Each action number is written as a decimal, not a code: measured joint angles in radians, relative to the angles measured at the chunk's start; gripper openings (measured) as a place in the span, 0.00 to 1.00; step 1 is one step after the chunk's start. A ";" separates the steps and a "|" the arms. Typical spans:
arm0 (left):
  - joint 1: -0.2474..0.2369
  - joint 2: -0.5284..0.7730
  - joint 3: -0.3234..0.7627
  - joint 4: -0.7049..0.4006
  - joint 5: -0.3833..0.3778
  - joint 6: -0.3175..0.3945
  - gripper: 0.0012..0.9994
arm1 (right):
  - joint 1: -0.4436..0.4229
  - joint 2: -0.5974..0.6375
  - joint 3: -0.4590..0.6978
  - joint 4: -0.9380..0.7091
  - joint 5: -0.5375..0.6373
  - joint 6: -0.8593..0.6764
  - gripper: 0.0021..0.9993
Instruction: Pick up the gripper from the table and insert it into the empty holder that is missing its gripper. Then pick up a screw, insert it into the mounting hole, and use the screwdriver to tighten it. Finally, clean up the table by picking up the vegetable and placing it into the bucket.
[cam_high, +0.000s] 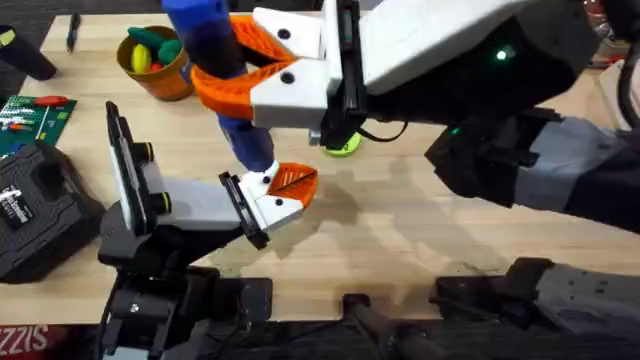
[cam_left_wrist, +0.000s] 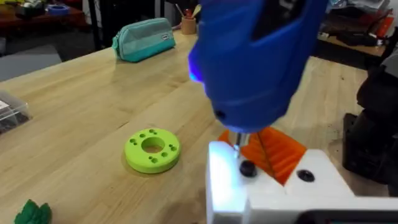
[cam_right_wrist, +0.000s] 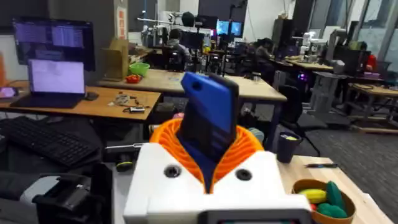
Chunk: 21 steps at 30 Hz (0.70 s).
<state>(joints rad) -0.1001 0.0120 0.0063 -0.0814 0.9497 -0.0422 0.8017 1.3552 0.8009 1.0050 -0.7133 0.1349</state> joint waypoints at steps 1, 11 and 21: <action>0.000 0.000 0.000 0.000 0.000 0.000 0.02 | 0.000 0.000 0.000 0.000 0.006 0.000 0.03; 0.000 0.000 0.000 0.000 0.000 0.000 0.02 | 0.000 0.000 0.000 0.000 0.021 0.033 0.03; 0.000 0.000 0.000 0.000 0.000 0.000 0.02 | 0.000 0.000 0.000 -0.022 0.021 0.045 0.03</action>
<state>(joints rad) -0.1001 0.0120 0.0063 -0.0814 0.9497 -0.0422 0.8017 1.3552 0.8009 0.9834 -0.6926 0.1799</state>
